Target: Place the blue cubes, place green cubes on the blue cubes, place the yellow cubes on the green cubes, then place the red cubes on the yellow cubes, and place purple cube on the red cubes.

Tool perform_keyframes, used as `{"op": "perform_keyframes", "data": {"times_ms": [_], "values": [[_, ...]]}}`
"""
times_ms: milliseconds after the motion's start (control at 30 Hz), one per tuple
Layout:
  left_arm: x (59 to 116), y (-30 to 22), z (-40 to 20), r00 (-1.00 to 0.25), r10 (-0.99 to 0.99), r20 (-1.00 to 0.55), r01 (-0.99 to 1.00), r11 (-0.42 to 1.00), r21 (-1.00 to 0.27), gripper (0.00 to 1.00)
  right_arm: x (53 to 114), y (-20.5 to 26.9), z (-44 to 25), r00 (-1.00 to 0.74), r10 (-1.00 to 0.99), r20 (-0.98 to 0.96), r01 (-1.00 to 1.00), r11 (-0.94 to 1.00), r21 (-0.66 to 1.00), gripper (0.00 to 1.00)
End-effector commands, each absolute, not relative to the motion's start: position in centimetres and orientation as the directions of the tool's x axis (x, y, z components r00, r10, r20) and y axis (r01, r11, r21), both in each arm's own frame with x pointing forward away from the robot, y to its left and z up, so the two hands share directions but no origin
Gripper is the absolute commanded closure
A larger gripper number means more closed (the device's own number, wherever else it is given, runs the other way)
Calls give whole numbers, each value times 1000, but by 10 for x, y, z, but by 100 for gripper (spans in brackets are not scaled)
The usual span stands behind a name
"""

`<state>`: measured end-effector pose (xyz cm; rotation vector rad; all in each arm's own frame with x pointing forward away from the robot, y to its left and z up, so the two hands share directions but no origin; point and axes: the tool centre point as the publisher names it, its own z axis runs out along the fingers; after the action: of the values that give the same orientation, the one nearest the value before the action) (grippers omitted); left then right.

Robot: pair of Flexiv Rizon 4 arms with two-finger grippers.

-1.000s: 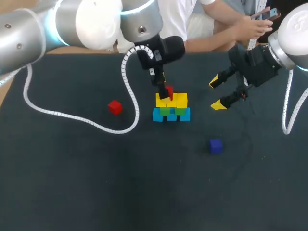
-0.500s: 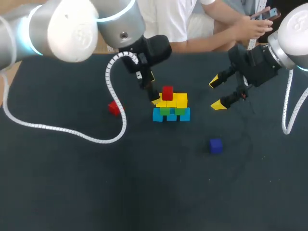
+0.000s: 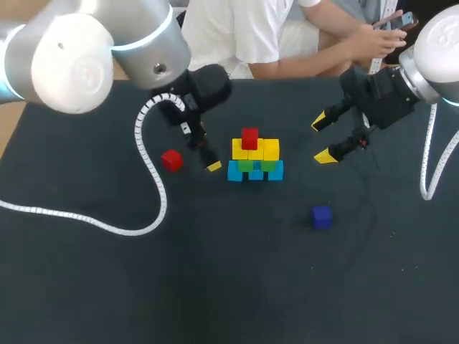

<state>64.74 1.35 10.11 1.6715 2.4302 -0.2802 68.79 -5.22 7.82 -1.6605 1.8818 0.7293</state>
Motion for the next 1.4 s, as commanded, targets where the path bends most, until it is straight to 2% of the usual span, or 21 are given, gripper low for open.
{"op": "perform_keyframes", "data": {"times_ms": [33, 933, 1033, 1200, 1333, 1400], "values": [[648, 16, 105, -397, 904, -161, 918, 388, -84, 0, 687, -52, 78, -111, -711, -694, -993, 103, 53, 0], [640, 18, 104, -400, 904, -150, 916, 387, -107, 0, 687, -52, 78, -111, -711, -694, -993, 103, 53, 0], [650, 11, 103, -420, 895, -151, 908, 414, -69, 0, 687, -52, 78, -111, -711, -694, -993, 103, 53, 0], [667, 51, 95, -515, 851, -104, 855, 518, 7, 0, 687, -52, 78, -111, -711, -694, -993, 103, 53, 0], [671, 86, 94, -571, 815, -101, 819, 574, 5, 0, 687, -52, 78, -111, -711, -694, -993, 103, 53, 0], [671, 97, 96, -571, 804, -165, 817, 576, -17, 0, 687, -52, 78, -111, -711, -694, -993, 103, 53, 0]]}}
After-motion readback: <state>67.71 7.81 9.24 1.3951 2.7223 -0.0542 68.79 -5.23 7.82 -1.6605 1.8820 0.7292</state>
